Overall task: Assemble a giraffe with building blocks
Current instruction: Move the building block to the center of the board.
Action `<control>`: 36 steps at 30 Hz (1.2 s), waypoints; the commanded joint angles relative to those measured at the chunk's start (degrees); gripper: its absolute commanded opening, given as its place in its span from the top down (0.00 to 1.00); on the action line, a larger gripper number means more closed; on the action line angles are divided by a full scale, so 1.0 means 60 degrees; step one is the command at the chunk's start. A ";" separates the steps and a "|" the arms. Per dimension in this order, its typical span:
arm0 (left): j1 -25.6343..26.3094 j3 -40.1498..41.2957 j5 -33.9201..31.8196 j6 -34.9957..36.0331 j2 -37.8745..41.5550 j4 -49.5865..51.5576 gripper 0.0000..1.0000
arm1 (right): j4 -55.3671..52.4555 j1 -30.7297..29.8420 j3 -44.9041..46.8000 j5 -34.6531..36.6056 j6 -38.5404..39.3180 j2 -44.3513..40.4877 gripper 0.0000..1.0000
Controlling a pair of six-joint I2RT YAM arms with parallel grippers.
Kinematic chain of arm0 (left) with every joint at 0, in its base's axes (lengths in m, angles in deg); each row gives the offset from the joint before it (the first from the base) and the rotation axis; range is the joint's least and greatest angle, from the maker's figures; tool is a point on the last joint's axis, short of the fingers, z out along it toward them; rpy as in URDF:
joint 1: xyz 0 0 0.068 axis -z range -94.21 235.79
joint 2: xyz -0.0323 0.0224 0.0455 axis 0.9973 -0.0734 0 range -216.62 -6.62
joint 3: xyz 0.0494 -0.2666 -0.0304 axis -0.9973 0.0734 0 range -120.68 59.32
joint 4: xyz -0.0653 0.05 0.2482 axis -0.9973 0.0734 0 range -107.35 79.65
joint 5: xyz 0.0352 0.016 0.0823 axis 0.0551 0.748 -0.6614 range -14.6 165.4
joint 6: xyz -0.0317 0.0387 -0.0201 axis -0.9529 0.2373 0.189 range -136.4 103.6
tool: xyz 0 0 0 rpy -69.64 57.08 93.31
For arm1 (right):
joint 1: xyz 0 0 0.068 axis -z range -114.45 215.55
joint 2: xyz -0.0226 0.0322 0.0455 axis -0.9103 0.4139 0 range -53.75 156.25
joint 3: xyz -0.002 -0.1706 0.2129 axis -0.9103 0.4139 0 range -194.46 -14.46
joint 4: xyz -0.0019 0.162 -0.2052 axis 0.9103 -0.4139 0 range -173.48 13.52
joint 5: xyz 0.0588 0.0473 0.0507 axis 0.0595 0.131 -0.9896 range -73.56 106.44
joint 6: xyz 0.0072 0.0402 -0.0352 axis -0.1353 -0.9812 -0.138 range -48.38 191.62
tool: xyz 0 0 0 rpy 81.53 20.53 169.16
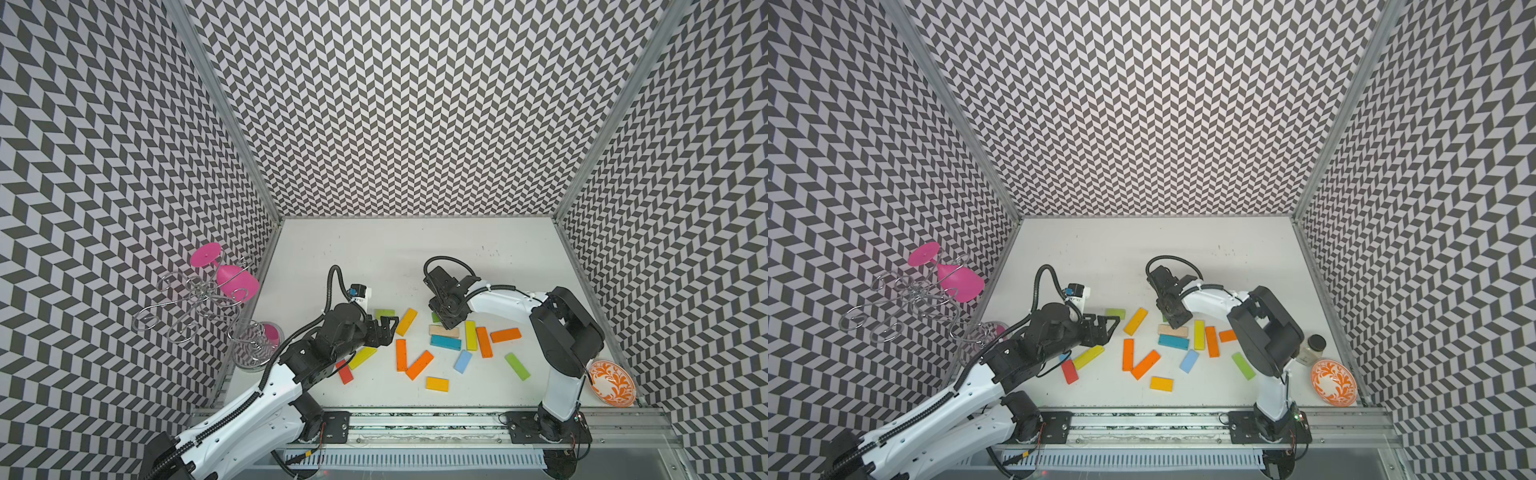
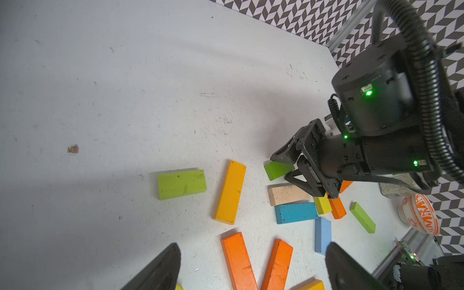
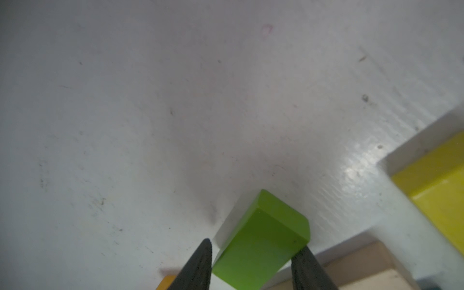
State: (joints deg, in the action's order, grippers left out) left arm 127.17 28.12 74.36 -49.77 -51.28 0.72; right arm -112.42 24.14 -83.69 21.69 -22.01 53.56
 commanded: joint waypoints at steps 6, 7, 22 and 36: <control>0.0031 -0.0051 -0.0424 0.0242 -0.0055 -0.0152 0.09 | -0.0220 0.0285 -0.0114 -0.0262 -0.0205 0.0724 0.60; 0.0031 -0.0079 -0.0460 0.0264 -0.0077 -0.0154 0.09 | -0.0242 0.0344 -0.0132 -0.0322 -0.0202 0.0761 0.60; -0.0063 -0.1375 -0.1131 0.1091 -0.0861 0.0427 0.06 | -0.1395 0.0866 -0.1453 -0.0492 0.0619 0.1993 0.61; -0.0467 -0.1715 -0.0926 0.1518 -0.0893 0.0544 0.05 | -0.2122 0.2007 -0.3311 0.0263 0.0515 0.1845 0.81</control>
State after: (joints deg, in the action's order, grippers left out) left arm 124.68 18.35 67.76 -41.33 -56.24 3.67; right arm -123.81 32.65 -100.43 18.87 -17.44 63.96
